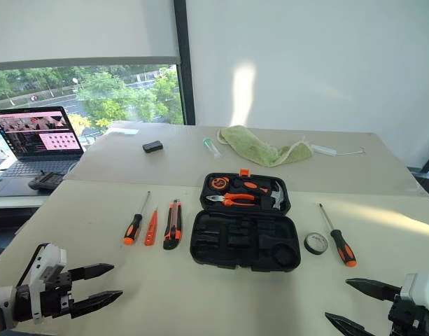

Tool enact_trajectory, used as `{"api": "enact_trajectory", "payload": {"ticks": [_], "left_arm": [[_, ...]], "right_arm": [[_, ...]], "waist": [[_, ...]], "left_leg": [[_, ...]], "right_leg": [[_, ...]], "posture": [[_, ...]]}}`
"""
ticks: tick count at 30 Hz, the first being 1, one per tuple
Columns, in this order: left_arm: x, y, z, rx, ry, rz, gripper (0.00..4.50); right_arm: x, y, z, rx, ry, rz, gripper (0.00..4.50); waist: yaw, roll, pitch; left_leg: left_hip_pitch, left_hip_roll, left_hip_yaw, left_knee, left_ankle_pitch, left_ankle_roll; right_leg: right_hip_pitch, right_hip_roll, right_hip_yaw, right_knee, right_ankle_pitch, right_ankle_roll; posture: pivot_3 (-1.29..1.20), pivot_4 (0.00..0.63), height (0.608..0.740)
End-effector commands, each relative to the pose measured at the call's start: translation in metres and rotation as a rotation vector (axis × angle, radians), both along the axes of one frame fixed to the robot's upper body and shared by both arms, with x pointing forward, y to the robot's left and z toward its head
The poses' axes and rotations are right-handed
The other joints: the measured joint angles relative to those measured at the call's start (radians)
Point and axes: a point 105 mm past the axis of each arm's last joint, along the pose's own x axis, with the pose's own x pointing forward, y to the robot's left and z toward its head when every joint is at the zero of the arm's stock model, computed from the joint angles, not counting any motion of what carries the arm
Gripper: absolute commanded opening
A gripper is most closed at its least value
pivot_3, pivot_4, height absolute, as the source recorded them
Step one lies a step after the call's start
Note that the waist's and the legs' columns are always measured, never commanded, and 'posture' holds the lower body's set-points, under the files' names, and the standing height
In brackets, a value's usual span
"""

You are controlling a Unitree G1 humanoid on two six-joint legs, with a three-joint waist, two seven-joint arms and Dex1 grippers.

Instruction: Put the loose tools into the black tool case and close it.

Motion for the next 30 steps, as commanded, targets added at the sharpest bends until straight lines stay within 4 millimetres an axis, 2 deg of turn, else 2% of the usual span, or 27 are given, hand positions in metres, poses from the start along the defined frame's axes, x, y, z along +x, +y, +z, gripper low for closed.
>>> {"api": "enact_trajectory", "payload": {"ticks": [1, 5, 8, 11, 14, 16, 18, 21, 25, 26, 27, 29, 30], "left_arm": [[0.019, -0.003, 0.016, -0.028, -0.087, 0.075, 4.43], [0.059, -0.003, 0.039, -0.087, -0.162, 0.328, 4.43], [0.09, 0.013, 0.039, 0.025, -0.103, 0.635, 4.43], [0.101, 0.008, 0.041, 0.076, -0.072, 0.721, 4.43], [0.111, -0.001, 0.028, 0.129, 0.012, 0.796, 4.43], [0.112, -0.016, 0.016, 0.137, 0.077, 0.763, 4.43], [0.11, -0.02, 0.004, 0.181, 0.113, 0.774, 4.43], [0.108, -0.019, -0.001, 0.187, 0.121, 0.809, 3.68], [0.107, -0.016, -0.001, 0.181, 0.106, 0.834, 2.12], [0.108, -0.015, 0.001, 0.174, 0.096, 0.835, 1.87], [0.109, -0.013, 0.002, 0.171, 0.084, 0.835, 1.35], [0.11, -0.014, 0.005, 0.139, 0.062, 0.82, 0.86], [0.111, -0.016, 0.006, 0.117, 0.05, 0.799, 0.86]], "right_arm": [[0.007, 0.011, 0.01, 0.02, -0.088, 0.033, 4.5], [0.029, 0.045, 0.04, 0.199, -0.236, 0.094, 4.5], [0.028, 0.074, 0.053, 0.238, -0.272, 0.248, 4.5], [0.025, 0.087, 0.058, 0.247, -0.266, 0.33, 4.5], [0.024, 0.095, 0.062, 0.239, -0.259, 0.397, 4.5], [0.024, 0.097, 0.064, 0.223, -0.262, 0.422, 4.5], [0.027, 0.097, 0.065, 0.209, -0.268, 0.427, 4.5], [0.027, 0.097, 0.067, 0.199, -0.271, 0.43, 4.5], [0.027, 0.096, 0.069, 0.191, -0.278, 0.425, 4.5], [0.027, 0.096, 0.068, 0.19, -0.278, 0.422, 4.5], [0.027, 0.095, 0.068, 0.19, -0.278, 0.418, 4.5], [0.027, 0.095, 0.066, 0.191, -0.28, 0.407, 4.5], [0.027, 0.095, 0.065, 0.193, -0.28, 0.402, 4.5]], "waist": [[0.001, 0.0, 0.0], [0.006, 0.0, 0.0], [0.009, -0.001, 0.0], [0.008, -0.001, 0.0], [0.008, -0.002, 0.0], [0.008, -0.003, 0.0], [0.007, -0.003, 0.0], [0.007, -0.004, 0.0], [0.007, -0.004, 0.0], [0.008, -0.004, 0.0], [0.008, -0.004, 0.0], [0.008, -0.004, 0.0], [0.008, -0.004, 0.0]], "left_leg": [[0.0, 0.0, 0.0, 0.0, 0.0, 0.0], [0.001, 0.001, -0.002, 0.002, 0.0, -0.001], [0.002, 0.0, -0.002, 0.001, 0.001, -0.001], [0.0, -0.001, -0.002, 0.001, 0.004, 0.001], [0.0, 0.0, -0.002, 0.001, 0.004, -0.006], [-0.001, -0.001, -0.002, 0.001, 0.004, -0.006], [-0.001, -0.001, -0.001, 0.001, 0.004, -0.006], [0.0, 0.0, -0.001, 0.0, 0.002, -0.004], [0.001, 0.001, -0.002, 0.0, 0.001, -0.001], [0.001, 0.001, -0.002, 0.001, 0.001, -0.001], [0.001, 0.001, -0.002, 0.001, 0.001, -0.001], [0.0, 0.001, -0.002, 0.001, 0.001, -0.001], [0.0, 0.001, -0.002, 0.001, 0.001, -0.001]], "right_leg": [[0.0, 0.0, 0.0, 0.0, 0.0, 0.0], [0.0, -0.001, 0.0, 0.0, 0.001, 0.003], [0.002, 0.002, 0.0, 0.001, 0.007, 0.007], [0.002, 0.008, 0.0, 0.002, 0.007, 0.007], [0.002, 0.01, 0.001, 0.001, 0.007, 0.007], [0.002, 0.01, 0.001, 0.0, 0.007, 0.007], [0.001, 0.01, 0.001, 0.0, 0.007, 0.007], [0.002, 0.01, 0.002, 0.0, 0.006, 0.006], [0.002, 0.01, 0.002, 0.001, 0.006, 0.004], [0.002, 0.01, 0.002, 0.002, 0.006, 0.004], [0.002, 0.01, 0.002, 0.002, 0.006, 0.004], [0.001, 0.009, 0.002, 0.002, 0.006, 0.004], [0.001, 0.009, 0.002, 0.002, 0.006, 0.004]], "posture": [[0.0, 0.15, 0.74], [0.0, 0.15, 0.74], [0.0, 0.15, 0.74], [0.0, 0.15, 0.74], [0.0, 0.15, 0.74], [0.0, 0.15, 0.74], [0.0, 0.15, 0.74], [0.0, 0.15, 0.74], [0.0, 0.15, 0.74], [0.0, 0.15, 0.74], [0.0, 0.15, 0.74], [0.0, 0.15, 0.74], [0.0, 0.15, 0.74]]}}
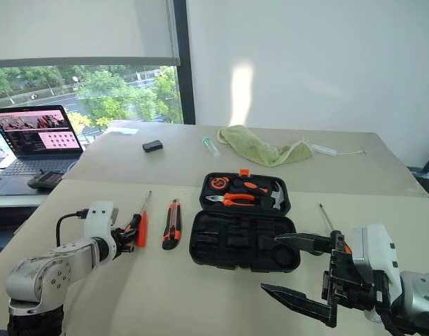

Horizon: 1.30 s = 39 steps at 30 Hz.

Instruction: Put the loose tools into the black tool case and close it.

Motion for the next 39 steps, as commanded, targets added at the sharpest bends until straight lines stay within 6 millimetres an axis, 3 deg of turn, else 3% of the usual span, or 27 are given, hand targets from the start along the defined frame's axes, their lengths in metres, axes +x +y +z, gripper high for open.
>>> {"api": "enact_trajectory", "payload": {"ticks": [1, 6, 9, 13, 17, 19, 26, 32, 39], "left_arm": [[0.002, -0.002, 0.011, -0.039, -0.09, -0.042, 0.86], [0.003, -0.001, 0.018, -0.123, -0.171, -0.102, 0.86], [0.007, -0.009, 0.04, -0.159, -0.274, -0.196, 0.86], [-0.006, -0.069, 0.078, -0.168, -0.38, -0.695, 0.86], [-0.03, -0.112, 0.073, -0.047, -0.286, -1.192, 0.86], [-0.024, -0.126, 0.066, 0.048, -0.255, -1.338, 0.86], [0.033, -0.182, 0.058, 0.287, -0.245, -1.528, 0.86], [0.055, -0.183, 0.04, 0.427, -0.164, -1.591, 0.86], [0.08, -0.174, 0.039, 0.495, -0.123, -1.515, 0.86]], "right_arm": [[-0.002, 0.001, 0.004, -0.001, -0.043, -0.011, 4.5], [-0.002, 0.001, 0.002, 0.006, -0.05, -0.033, 4.5], [-0.002, 0.002, 0.001, 0.011, -0.054, -0.043, 4.5], [-0.004, 0.004, 0.001, 0.02, -0.059, -0.059, 4.5], [-0.006, 0.001, 0.0, 0.02, -0.059, -0.09, 4.5], [-0.007, -0.002, -0.001, 0.011, -0.059, -0.114, 4.5], [-0.02, -0.011, -0.003, -0.019, -0.058, -0.221, 4.5], [-0.03, -0.014, -0.004, -0.022, -0.056, -0.281, 4.5], [-0.039, -0.017, -0.01, -0.013, -0.051, -0.329, 4.5]], "waist": [[0.0, 0.0, 0.0], [0.001, 0.0, 0.0], [0.001, 0.0, 0.0], [0.006, -0.001, 0.0], [0.005, 0.0, 0.0], [0.004, 0.001, 0.0], [0.01, 0.0, 0.0], [-0.014, 0.0, 0.0], [-0.002, -0.001, 0.001]], "left_leg": [[0.0, 0.0, 0.0, 0.0, 0.0, 0.0], [-0.002, 0.0, -0.001, 0.0, 0.0, 0.0], [-0.002, 0.0, -0.001, 0.0, 0.0, 0.0], [-0.003, -0.001, -0.001, 0.001, 0.0, 0.0], [-0.004, -0.002, 0.0, 0.002, 0.0, 0.001], [-0.003, -0.002, 0.002, 0.001, -0.001, 0.002], [-0.006, -0.002, 0.002, 0.005, 0.0, 0.005], [-0.006, -0.002, 0.003, 0.004, -0.002, 0.007], [-0.008, -0.002, 0.002, 0.006, -0.003, 0.01]], "right_leg": [[0.0, 0.0, 0.0, 0.0, 0.0, 0.0], [-0.001, -0.007, 0.0, 0.0, 0.0, 0.0], [-0.002, -0.007, -0.002, 0.0, 0.0, -0.001], [-0.002, -0.005, -0.003, 0.0, -0.001, -0.001], [-0.001, -0.001, -0.003, -0.001, -0.003, -0.005], [-0.001, 0.0, -0.002, -0.002, -0.003, -0.005], [0.0, 0.005, -0.001, -0.002, -0.001, 0.0], [-0.002, 0.005, 0.003, -0.002, -0.003, 0.004], [-0.003, 0.004, 0.001, -0.002, -0.003, 0.006]], "posture": [[0.0, 0.15, 0.74], [0.0, 0.15, 0.74], [0.0, 0.15, 0.74], [0.0, 0.15, 0.74], [0.0, 0.15, 0.74], [0.0, 0.15, 0.74], [0.0, 0.15, 0.74], [0.0, 0.15, 0.74], [0.0, 0.15, 0.74]]}}
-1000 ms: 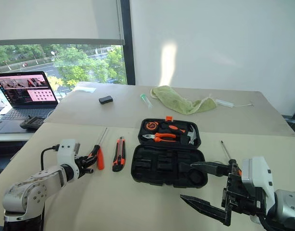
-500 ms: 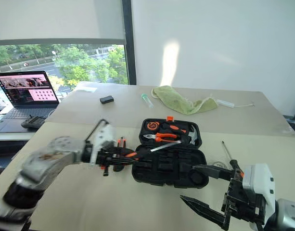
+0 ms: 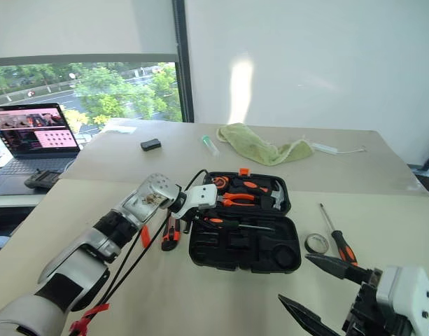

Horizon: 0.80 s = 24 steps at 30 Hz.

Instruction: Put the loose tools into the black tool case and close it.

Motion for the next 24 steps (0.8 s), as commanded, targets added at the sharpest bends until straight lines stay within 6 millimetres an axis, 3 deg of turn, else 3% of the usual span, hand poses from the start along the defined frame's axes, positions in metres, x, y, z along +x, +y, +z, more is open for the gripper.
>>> {"api": "enact_trajectory", "payload": {"ticks": [1, 13, 15, 16, 19, 21, 24], "left_arm": [[0.011, 0.007, 0.01, 0.016, -0.045, 0.02, 0.86], [0.017, 0.02, 0.004, 0.048, 0.008, 0.068, 0.86], [0.013, 0.017, 0.013, -0.008, 0.029, 0.054, 1.86], [0.011, 0.014, 0.021, -0.057, 0.032, 0.045, 1.95], [0.008, 0.009, 0.043, -0.186, 0.03, 0.041, 2.97], [0.008, 0.009, 0.056, -0.276, 0.038, 0.06, 2.97], [0.0, 0.01, 0.059, -0.37, 0.108, 0.073, 2.24]], "right_arm": [[-0.004, 0.004, 0.004, -0.004, -0.048, -0.001, 4.5], [-0.005, 0.004, 0.001, -0.012, -0.053, -0.022, 4.5], [-0.005, 0.004, 0.001, -0.014, -0.055, -0.022, 4.5], [-0.006, 0.004, 0.001, -0.015, -0.056, -0.023, 4.5], [-0.007, 0.003, 0.001, -0.017, -0.055, -0.025, 4.5], [-0.007, 0.003, 0.0, -0.018, -0.057, -0.026, 4.5], [-0.006, 0.004, 0.0, -0.017, -0.061, -0.024, 4.5]], "waist": [[0.002, 0.0, 0.0], [0.002, 0.0, 0.0], [0.001, 0.0, 0.0], [0.001, 0.0, 0.0], [0.002, 0.0, 0.0], [0.002, 0.0, 0.0], [0.003, 0.0, 0.0]], "left_leg": [[0.0, 0.0, 0.0, 0.001, 0.0, 0.001], [-0.001, 0.001, 0.0, 0.005, -0.001, 0.001], [-0.001, 0.001, 0.0, 0.005, -0.001, 0.001], [-0.001, 0.001, 0.0, 0.005, -0.001, 0.001], [-0.003, 0.001, -0.001, 0.005, -0.001, 0.001], [-0.005, 0.001, -0.001, 0.006, -0.001, 0.001], [-0.006, 0.001, -0.001, 0.007, -0.001, 0.001]], "right_leg": [[0.0, -0.001, 0.0, 0.0, 0.0, 0.0], [0.0, -0.001, 0.0, 0.002, 0.0, 0.001], [0.0, -0.001, 0.0, 0.002, 0.0, 0.001], [0.0, -0.001, 0.0, 0.002, 0.0, 0.001], [-0.002, -0.001, 0.0, 0.002, 0.0, 0.001], [-0.004, -0.001, -0.001, 0.002, 0.0, 0.001], [-0.004, -0.001, -0.001, 0.002, 0.0, 0.001]], "posture": [[0.0, 0.15, 0.74], [0.0, 0.15, 0.74], [0.0, 0.15, 0.74], [0.0, 0.15, 0.74], [0.0, 0.15, 0.74], [0.0, 0.15, 0.74], [0.0, 0.15, 0.74]]}}
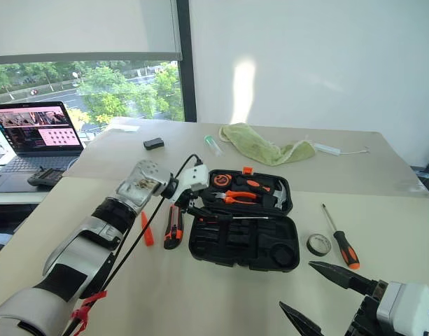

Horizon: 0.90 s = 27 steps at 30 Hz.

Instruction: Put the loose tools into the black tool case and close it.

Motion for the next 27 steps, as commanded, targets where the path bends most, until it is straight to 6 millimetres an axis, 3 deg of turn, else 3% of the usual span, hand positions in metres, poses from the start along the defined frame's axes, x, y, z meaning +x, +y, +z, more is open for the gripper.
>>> {"api": "enact_trajectory", "payload": {"ticks": [1, 6, 11, 16, 19, 24, 27], "left_arm": [[-0.01, -0.004, 0.012, -0.136, 0.044, -0.008, 1.87], [-0.013, -0.025, -0.014, -0.218, 0.061, 0.07, 0.01], [0.0, -0.038, -0.059, -0.176, 0.018, 0.282, 0.01], [-0.021, -0.043, -0.099, -0.017, 0.044, 0.235, 0.01], [-0.025, -0.04, -0.11, 0.046, 0.026, 0.216, 0.01], [-0.024, -0.04, -0.114, 0.04, -0.02, 0.207, 0.01], [-0.025, -0.052, -0.068, -0.251, -0.029, 0.204, 0.01]], "right_arm": [[-0.001, 0.004, 0.005, -0.004, -0.039, 0.016, 4.5], [0.0, 0.004, 0.006, -0.009, -0.043, 0.02, 4.5], [0.001, 0.005, 0.006, -0.007, -0.044, 0.023, 4.5], [0.003, 0.004, 0.006, -0.017, -0.04, 0.011, 4.5], [0.008, 0.001, 0.003, -0.028, -0.023, -0.032, 4.5], [0.025, -0.017, 0.0, -0.032, -0.007, -0.21, 4.5], [0.037, -0.022, 0.007, -0.028, -0.014, -0.295, 4.5]], "waist": [[0.0, 0.0, 0.0], [0.006, 0.0, 0.0], [0.005, 0.0, 0.0], [0.004, 0.002, -0.001], [0.004, 0.003, -0.005], [0.004, 0.003, -0.024], [0.001, 0.004, -0.026]], "left_leg": [[0.0, 0.0, 0.0, 0.0, 0.0, 0.0], [0.0, 0.0, -0.001, 0.003, 0.0, 0.0], [0.0, -0.001, -0.001, 0.004, -0.001, 0.001], [0.002, 0.0, -0.002, 0.004, -0.001, 0.001], [0.003, 0.0, -0.002, 0.004, -0.001, 0.001], [0.005, 0.0, -0.002, 0.003, -0.002, 0.002], [0.008, 0.0, -0.001, 0.001, -0.003, 0.003]], "right_leg": [[0.0, 0.0, 0.0, 0.0, 0.0, 0.0], [0.002, 0.0, -0.001, 0.0, 0.0, 0.0], [0.003, -0.001, 0.0, 0.0, 0.001, 0.002], [0.005, -0.001, 0.0, 0.0, 0.001, 0.002], [0.006, -0.002, 0.0, 0.0, 0.001, 0.002], [0.006, -0.004, 0.0, -0.001, 0.0, 0.001], [0.008, -0.008, 0.0, -0.001, -0.001, -0.001]], "posture": [[0.0, 0.15, 0.74], [0.0, 0.15, 0.74], [0.0, 0.15, 0.74], [0.0, 0.15, 0.74], [0.0, 0.15, 0.74], [0.0, 0.15, 0.74], [0.0, 0.15, 0.74]]}}
